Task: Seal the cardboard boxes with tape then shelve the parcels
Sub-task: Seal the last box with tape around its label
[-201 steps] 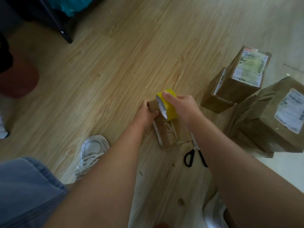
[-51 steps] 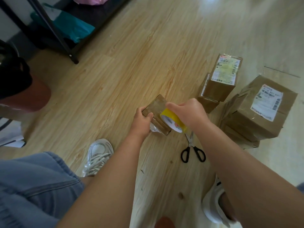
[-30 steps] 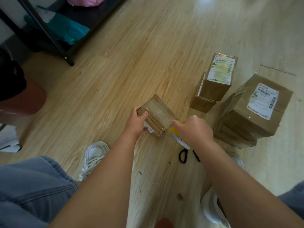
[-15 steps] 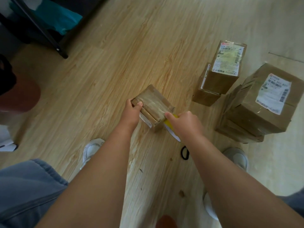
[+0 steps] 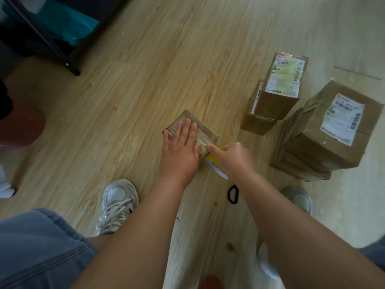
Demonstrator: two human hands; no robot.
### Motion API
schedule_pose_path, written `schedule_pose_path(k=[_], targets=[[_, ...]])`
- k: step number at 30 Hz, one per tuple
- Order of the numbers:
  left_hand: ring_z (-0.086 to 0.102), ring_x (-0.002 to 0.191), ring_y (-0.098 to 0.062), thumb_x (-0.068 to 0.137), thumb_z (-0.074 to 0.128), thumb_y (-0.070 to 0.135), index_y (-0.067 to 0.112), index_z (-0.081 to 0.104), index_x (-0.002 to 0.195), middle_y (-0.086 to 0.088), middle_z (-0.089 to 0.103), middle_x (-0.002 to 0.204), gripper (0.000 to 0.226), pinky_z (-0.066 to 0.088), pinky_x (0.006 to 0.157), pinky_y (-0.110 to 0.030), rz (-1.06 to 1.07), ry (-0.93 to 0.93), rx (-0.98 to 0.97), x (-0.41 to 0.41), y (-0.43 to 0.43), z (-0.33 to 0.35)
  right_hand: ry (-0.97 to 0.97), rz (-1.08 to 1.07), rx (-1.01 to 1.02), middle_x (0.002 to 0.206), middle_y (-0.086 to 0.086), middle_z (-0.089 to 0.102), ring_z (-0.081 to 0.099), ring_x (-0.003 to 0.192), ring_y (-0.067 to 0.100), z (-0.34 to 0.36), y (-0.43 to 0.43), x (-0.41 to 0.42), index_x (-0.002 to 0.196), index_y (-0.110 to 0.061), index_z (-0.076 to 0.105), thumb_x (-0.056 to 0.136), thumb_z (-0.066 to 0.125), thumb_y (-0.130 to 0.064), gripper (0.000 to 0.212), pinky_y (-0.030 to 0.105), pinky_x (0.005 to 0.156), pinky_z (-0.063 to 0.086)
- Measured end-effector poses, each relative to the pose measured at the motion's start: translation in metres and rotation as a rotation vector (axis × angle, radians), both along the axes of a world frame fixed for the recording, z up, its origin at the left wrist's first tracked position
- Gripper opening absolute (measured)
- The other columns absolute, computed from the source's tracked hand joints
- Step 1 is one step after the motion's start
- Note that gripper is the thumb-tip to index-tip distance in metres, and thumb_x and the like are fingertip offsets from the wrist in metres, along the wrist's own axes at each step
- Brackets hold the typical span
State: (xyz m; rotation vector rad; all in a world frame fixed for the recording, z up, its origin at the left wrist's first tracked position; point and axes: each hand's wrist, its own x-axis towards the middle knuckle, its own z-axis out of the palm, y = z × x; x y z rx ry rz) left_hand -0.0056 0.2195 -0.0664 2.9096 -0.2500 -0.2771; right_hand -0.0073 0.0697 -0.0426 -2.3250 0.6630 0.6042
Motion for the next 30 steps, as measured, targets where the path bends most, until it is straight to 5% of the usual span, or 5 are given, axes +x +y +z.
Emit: schedule_pose_path(k=[8,12,17,22,30], targets=[[-0.015,0.151,-0.016,0.107,0.008,0.039,0.019,-0.007,0.157,0.001,-0.014,0.165,0.056,-0.004,0.123,-0.046,0.033,0.049,0.1,0.003,-0.009,0.011,0.043,0.035,-0.081,0.077,0.002,0.064,0.063,0.071,0.02,0.01,0.003,0.007,0.107,-0.01,0.067,0.088,0.055,-0.07,0.065,0.03,0.055,0.043],[0.016,0.148,-0.031,0.107,0.02,0.039,0.003,0.011,0.155,-0.017,0.016,0.162,0.061,0.018,0.119,-0.042,0.125,0.044,0.17,-0.018,-0.023,0.026,0.047,0.166,-0.222,0.116,0.003,0.067,0.062,0.11,0.026,0.021,-0.003,0.01,0.125,-0.02,0.062,0.085,0.052,-0.076,0.07,0.042,0.097,0.047],[0.052,0.09,-0.026,0.092,0.058,0.04,0.01,0.058,0.098,-0.008,0.056,0.097,0.03,0.043,0.078,-0.037,0.211,-0.138,0.213,-0.025,-0.016,0.033,-0.005,0.219,-0.245,0.162,0.009,0.025,0.024,0.148,0.031,0.026,0.0,0.026,0.15,-0.024,0.04,0.076,0.067,-0.071,0.091,0.054,0.115,0.033],[0.041,0.128,-0.029,0.103,0.038,0.038,0.008,0.047,0.131,-0.011,0.048,0.135,0.042,0.021,0.114,-0.044,0.197,-0.099,0.097,0.009,-0.002,0.024,-0.011,0.129,0.03,0.158,0.006,0.029,0.041,0.137,0.029,0.022,0.005,0.034,0.151,-0.025,0.037,0.076,0.077,-0.06,0.092,0.044,0.102,0.046],[0.049,0.107,-0.025,0.105,0.022,0.04,0.017,0.055,0.109,-0.004,0.058,0.113,0.04,0.032,0.097,-0.042,0.201,-0.096,0.128,0.017,-0.007,0.005,-0.126,-0.044,0.339,0.142,-0.002,0.037,0.047,0.123,0.019,0.0,-0.013,0.018,0.144,-0.033,0.042,0.087,0.07,-0.053,0.067,0.042,0.101,0.05]])
